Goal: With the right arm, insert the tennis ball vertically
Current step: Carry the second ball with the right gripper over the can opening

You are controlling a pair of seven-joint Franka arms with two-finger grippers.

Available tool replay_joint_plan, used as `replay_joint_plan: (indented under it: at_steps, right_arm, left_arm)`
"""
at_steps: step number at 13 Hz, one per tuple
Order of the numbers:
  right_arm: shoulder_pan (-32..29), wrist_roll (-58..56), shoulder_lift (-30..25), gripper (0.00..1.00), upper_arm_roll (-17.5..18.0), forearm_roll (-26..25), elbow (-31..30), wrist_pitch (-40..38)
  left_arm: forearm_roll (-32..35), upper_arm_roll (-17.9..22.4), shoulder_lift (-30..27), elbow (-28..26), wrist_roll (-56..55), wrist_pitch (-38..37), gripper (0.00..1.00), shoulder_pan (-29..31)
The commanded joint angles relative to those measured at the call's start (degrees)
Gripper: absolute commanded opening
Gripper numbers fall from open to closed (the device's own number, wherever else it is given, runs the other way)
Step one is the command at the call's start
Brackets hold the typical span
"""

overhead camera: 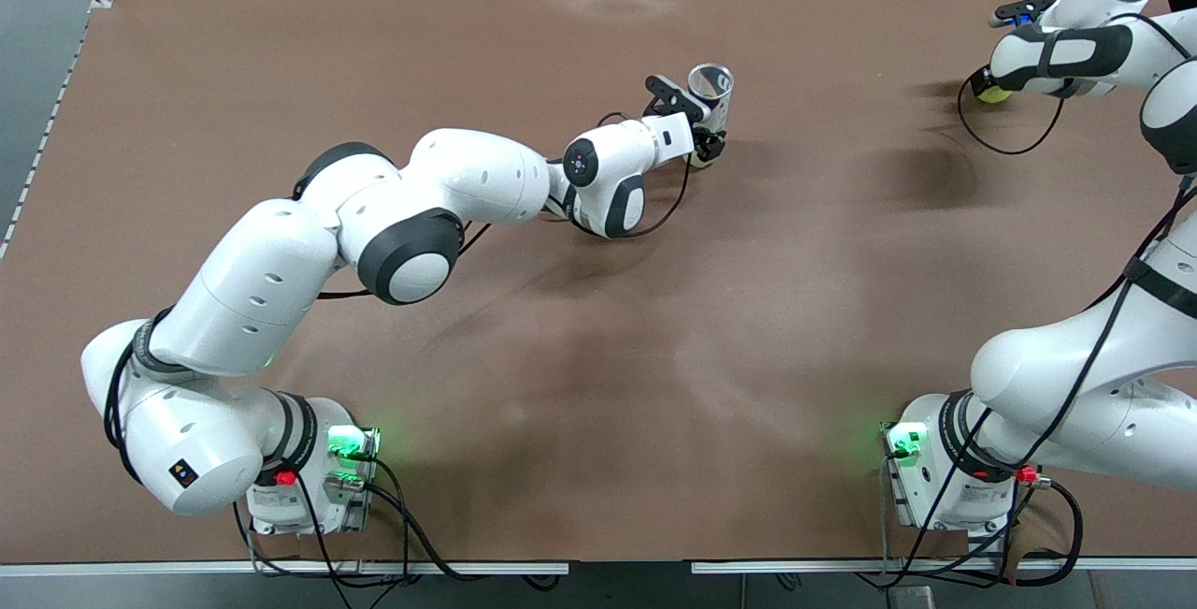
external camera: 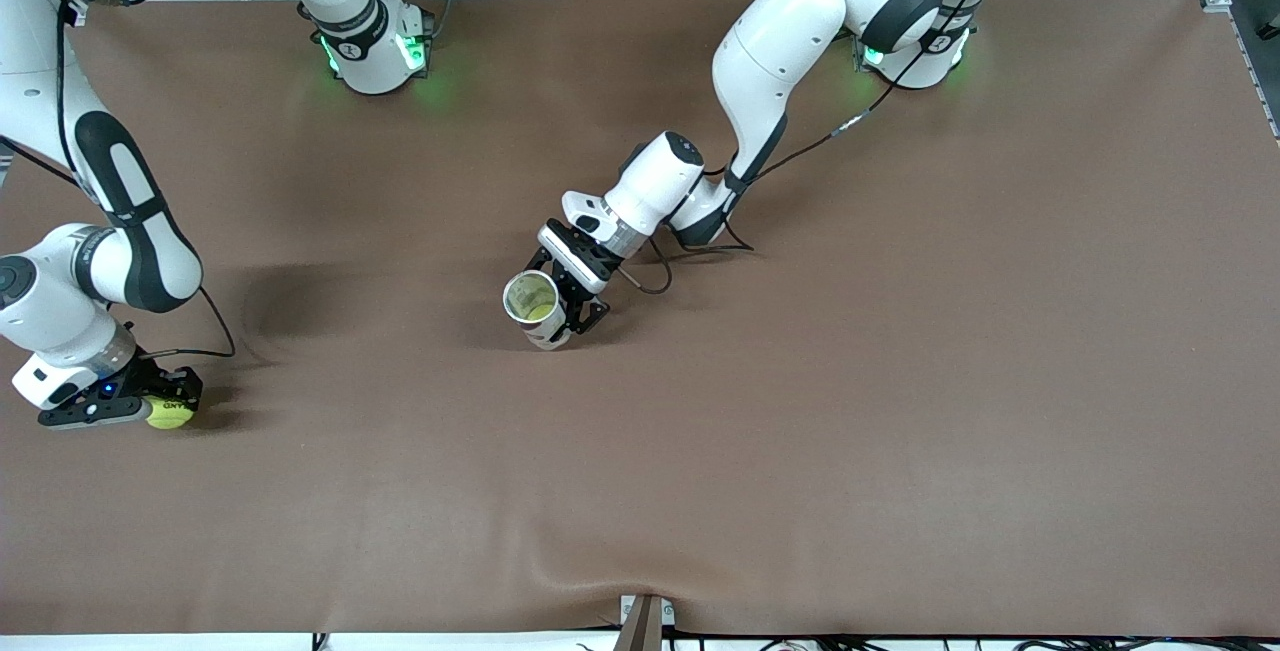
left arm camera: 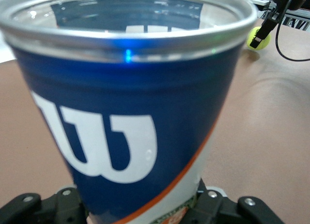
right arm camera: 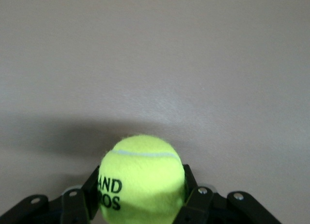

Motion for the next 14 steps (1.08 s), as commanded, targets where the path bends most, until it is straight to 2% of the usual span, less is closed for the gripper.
replay_joint_plan:
  at_steps: [1, 5, 9, 14]
  right_arm:
    - [-0.6, 1.3, -8.1, 0.00, 3.8, 0.2, -0.9, -11.9]
    - [-0.3, 9.7, -15.6, 0.00, 9.5, 0.8, -0.8, -26.4]
    - [-0.2, 26.8, -20.6, 0.00, 19.4, 0.9, -0.6, -39.2]
    - [1.5, 56.0, -21.2, 0.00, 34.7, 1.1, 1.3, -46.1]
  left_arm:
    - [-1.3, 0.4, -0.7, -1.4, -0.2, 0.2, 0.77, -0.5]
    - [-1.3, 0.4, -0.6, -1.3, -0.2, 0.2, 0.77, -0.5]
    - [-1.3, 0.4, -0.7, -1.2, -0.2, 0.2, 0.77, -0.5]
    - [-1.4, 0.3, -0.7, -1.1, -0.2, 0.1, 0.77, -0.4]
